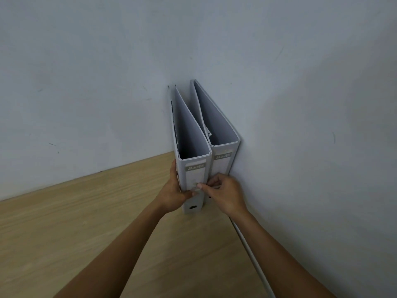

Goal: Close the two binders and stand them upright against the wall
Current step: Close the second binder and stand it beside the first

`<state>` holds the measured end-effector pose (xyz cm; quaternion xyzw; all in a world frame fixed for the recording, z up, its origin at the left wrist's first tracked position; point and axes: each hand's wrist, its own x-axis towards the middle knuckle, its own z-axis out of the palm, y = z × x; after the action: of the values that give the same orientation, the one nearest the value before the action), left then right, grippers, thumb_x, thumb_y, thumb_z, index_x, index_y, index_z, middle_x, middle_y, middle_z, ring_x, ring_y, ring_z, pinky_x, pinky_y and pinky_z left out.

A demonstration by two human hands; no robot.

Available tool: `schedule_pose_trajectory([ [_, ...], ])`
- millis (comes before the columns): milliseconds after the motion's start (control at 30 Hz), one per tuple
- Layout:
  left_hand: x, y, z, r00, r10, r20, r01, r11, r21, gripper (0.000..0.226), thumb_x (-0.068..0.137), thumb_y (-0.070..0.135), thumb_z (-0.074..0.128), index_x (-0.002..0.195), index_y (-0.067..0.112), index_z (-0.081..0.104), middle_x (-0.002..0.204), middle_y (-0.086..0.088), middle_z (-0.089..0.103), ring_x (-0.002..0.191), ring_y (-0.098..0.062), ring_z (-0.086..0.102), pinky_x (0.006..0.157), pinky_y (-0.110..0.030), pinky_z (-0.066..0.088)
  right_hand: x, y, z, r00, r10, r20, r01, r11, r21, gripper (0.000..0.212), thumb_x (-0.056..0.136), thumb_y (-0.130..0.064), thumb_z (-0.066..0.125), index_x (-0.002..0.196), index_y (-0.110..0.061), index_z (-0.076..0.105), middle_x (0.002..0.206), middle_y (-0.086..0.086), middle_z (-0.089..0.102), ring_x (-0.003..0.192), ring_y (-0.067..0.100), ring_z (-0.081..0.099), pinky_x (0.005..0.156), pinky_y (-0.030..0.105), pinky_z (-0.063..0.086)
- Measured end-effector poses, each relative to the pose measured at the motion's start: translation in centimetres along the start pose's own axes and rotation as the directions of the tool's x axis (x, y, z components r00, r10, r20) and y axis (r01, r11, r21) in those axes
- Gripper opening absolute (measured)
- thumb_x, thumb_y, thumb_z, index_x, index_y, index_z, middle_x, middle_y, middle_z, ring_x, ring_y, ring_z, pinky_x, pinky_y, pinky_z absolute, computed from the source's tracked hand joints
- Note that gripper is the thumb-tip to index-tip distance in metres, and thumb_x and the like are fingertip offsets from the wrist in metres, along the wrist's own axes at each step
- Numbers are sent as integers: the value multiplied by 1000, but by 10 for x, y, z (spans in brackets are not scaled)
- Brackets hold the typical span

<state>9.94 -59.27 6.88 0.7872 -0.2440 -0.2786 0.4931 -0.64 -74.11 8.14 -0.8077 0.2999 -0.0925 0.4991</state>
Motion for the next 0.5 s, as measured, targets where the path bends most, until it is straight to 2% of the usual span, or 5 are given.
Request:
schedule_pose_trajectory([
  [67,4,0,-2,1000,5,-4,-5,1000,0,110,83,6,78,159,20,-1,149,-3,44,130,-12,44,101,-34,49,4,-2,3,1000,18,-15,-18,1000,-3,32,76,-42,83,83,-14,70,82,-1,74,76,10,70,58,16,49],
  [167,10,-4,-4,1000,16,7,-16,1000,14,106,84,11,78,158,19,3,143,5,45,131,-10,45,92,-17,52,7,1,8,999,35,-34,-35,999,0,33,78,-44,81,81,-12,73,75,0,75,71,13,72,63,28,59],
  [233,11,-6,-4,1000,28,9,-28,999,24,102,84,11,77,158,18,6,138,10,46,126,-5,48,92,-12,54,7,3,11,998,56,-37,-55,998,23,34,78,-46,80,82,-13,75,75,-1,76,71,13,74,66,31,62],
  [333,10,-8,0,1000,24,10,-24,1000,10,98,86,9,74,159,16,8,136,10,44,123,-4,46,78,1,48,7,7,15,997,73,-31,-72,996,48,33,79,-47,78,84,-14,76,78,-3,76,73,13,75,66,31,62],
  [500,6,-14,2,1000,-13,-7,13,1000,17,99,88,14,73,160,22,5,151,0,42,130,-10,45,75,1,48,3,6,16,997,80,-20,-78,995,60,33,82,-48,75,87,-15,74,82,-2,76,75,14,74,68,33,63],
])
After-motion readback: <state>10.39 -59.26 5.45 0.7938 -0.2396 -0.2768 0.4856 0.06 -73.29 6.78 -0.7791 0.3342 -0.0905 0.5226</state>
